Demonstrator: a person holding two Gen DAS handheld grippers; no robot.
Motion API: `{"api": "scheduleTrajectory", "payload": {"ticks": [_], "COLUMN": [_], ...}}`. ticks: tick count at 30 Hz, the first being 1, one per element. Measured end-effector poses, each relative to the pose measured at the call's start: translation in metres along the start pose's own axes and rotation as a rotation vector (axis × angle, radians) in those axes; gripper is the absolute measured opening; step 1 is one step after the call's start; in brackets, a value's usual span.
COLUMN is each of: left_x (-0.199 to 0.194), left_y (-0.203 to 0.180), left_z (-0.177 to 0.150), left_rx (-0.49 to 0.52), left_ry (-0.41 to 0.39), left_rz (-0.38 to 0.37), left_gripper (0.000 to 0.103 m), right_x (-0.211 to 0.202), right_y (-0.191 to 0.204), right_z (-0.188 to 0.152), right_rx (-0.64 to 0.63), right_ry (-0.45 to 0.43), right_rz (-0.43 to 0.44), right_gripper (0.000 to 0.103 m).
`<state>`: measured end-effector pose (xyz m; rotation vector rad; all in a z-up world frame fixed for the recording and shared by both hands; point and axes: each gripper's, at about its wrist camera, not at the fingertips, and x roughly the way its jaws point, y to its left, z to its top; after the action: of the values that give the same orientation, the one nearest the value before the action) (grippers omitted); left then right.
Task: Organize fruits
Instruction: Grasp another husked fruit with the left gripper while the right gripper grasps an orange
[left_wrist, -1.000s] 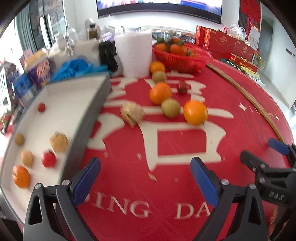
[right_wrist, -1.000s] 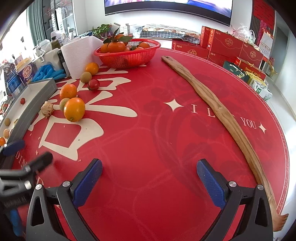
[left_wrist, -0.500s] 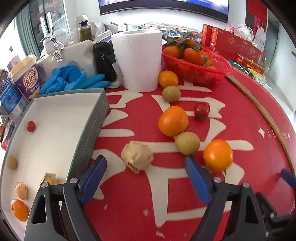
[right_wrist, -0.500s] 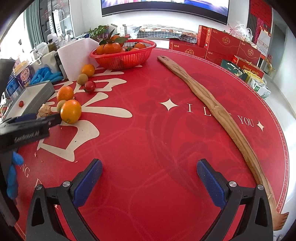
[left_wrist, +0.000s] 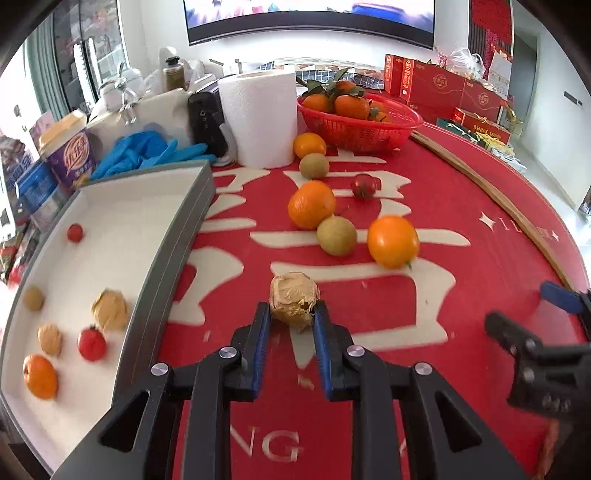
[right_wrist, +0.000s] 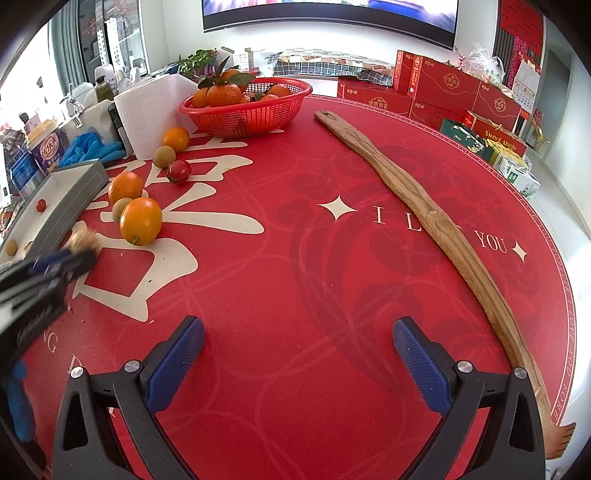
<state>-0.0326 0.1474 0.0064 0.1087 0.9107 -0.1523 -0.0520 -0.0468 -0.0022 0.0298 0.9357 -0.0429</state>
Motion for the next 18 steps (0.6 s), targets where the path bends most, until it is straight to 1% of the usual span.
{"api": "scheduleTrajectory", "payload": {"ticks": [1,3,4,5,8,9,11,12,13,14,15,16,17,18], "left_x": [0.000,0.001,0.001,-0.001,-0.002,-0.002,0.004,0.006,0.007,0.008,0.007,0.007,0.006,0.005], "left_y": [0.000,0.003,0.004,0.005,0.005,0.004,0.001,0.001,0.001,0.002,0.002,0.001,-0.001,-0.002], "left_z": [0.001,0.003,0.005,0.005,0.008,0.009,0.010,0.010,0.010,0.011,0.012,0.013,0.012,0.011], "left_rx": [-0.003,-0.007,-0.014,-0.020,-0.014,-0.005,0.008,0.001,-0.004,-0.011,-0.014,-0.009,0.002,0.006], "left_ry": [0.005,0.013,0.011,0.004,-0.010,-0.008,0.001,-0.008,-0.008,-0.008,-0.007,-0.008,-0.010,-0.012], "left_rz": [-0.002,0.001,0.006,0.009,0.007,0.009,0.022,0.017,0.014,-0.006,-0.024,-0.018,-0.013,-0.007], "left_gripper": [0.028,0.041,0.052,0.059,0.065,0.065,0.065,0.065,0.062,0.051,0.044,0.033,0.029,0.029], "right_x": [0.000,0.000,0.000,0.000,0.000,0.000,0.000,0.000,0.000,0.000,0.000,0.000,0.000,0.000], "right_y": [0.000,0.000,0.000,0.000,0.000,0.000,0.000,0.000,0.000,0.000,0.000,0.000,0.000,0.001], "right_z": [0.000,0.000,0.000,0.000,0.000,0.000,0.000,0.000,0.000,0.000,0.000,0.000,0.000,0.000], "right_rx": [0.000,0.000,0.000,0.000,0.000,0.000,0.000,0.000,0.000,0.000,0.000,0.000,0.000,0.000], "right_ry": [0.000,0.000,0.000,0.000,0.000,0.000,0.000,0.000,0.000,0.000,0.000,0.000,0.000,0.000], "right_rz": [0.000,0.000,0.000,0.000,0.000,0.000,0.000,0.000,0.000,0.000,0.000,0.000,0.000,-0.001], "right_gripper": [0.103,0.103,0.103,0.103,0.103,0.103,0.103,0.103,0.103,0.103,0.103,0.103,0.103,0.103]}}
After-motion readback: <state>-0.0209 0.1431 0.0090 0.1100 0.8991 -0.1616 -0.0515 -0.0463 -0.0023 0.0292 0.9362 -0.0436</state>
